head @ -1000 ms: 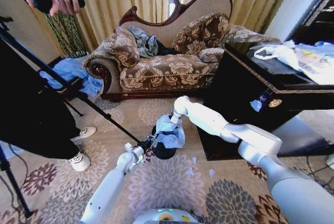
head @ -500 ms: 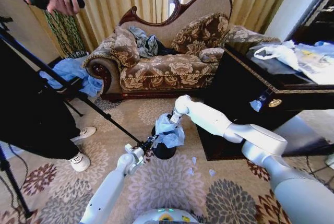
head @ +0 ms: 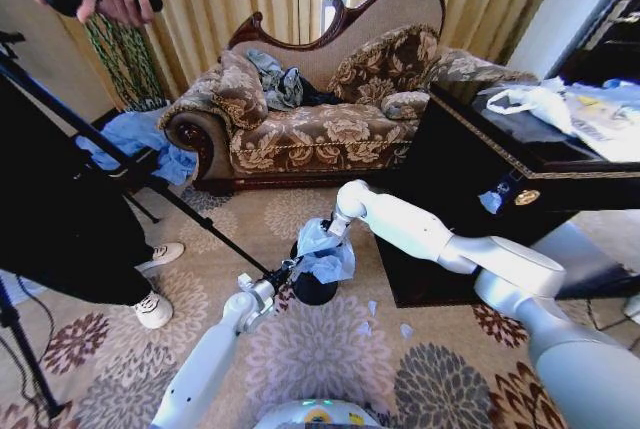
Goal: Place a garbage bag over the trash bin.
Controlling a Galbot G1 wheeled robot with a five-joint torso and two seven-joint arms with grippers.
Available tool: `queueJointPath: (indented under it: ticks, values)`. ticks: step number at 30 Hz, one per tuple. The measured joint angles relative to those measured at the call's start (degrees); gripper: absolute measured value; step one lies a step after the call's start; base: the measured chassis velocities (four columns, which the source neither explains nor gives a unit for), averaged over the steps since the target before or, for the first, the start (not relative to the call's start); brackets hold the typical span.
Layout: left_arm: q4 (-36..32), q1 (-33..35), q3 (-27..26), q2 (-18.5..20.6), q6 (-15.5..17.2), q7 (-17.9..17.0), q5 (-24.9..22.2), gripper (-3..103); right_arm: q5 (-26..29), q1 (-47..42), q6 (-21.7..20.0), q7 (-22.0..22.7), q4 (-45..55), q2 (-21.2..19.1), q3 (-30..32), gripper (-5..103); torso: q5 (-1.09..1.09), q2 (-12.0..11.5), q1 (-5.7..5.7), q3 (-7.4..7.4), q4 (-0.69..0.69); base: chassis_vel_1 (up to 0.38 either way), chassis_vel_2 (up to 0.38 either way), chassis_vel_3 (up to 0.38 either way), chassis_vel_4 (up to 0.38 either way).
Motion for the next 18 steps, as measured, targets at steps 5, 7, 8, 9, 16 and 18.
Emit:
queueJointPath:
  ticks: [5,7,8,9,16,18]
  values:
    - [-0.6,0.6,-0.7,0.8,0.0,0.0,-0.1,0,0.0,-0.6,1.6,-0.6,0.2,-0.7,-0.1,100,0.0,0.0,0.0,0.0,0.0,0.0,0.0,0.0,0.0]
    - [-0.7,0.7,-0.8,0.9,0.0,0.1,-0.1,0,0.1,-1.2,1.7,-0.8,0.5,-0.8,0.0,100,0.0,0.0,0.0,0.0,0.0,0.0,0.0,0.0,0.0]
    - [-0.7,0.7,-0.8,0.9,0.0,0.1,-0.1,0,0.1,-1.2,1.7,-0.8,0.5,-0.8,0.0,100,0.0,0.0,0.0,0.0,0.0,0.0,0.0,0.0,0.0]
    - [-0.8,0.7,-0.8,0.7,0.0,0.0,-0.1,0,0.4,-1.5,1.6,-0.8,0.7,-0.8,0.0,100,0.0,0.0,0.0,0.0,0.0,0.0,0.0,0.0,0.0]
    - [-0.8,-0.3,-0.5,0.0,-0.4,0.0,0.1,0,3.0,-1.3,-1.1,-0.1,2.1,-1.0,-0.5,93,0.0,0.0,0.0,0.0,0.0,0.0,0.0,0.0,0.0]
    - [-0.7,-0.5,-0.5,-0.1,-0.4,-0.1,0.1,0,3.2,-1.2,-1.5,-0.1,2.4,-1.1,-0.6,88,0.0,0.0,0.0,0.0,0.0,0.0,0.0,0.0,0.0]
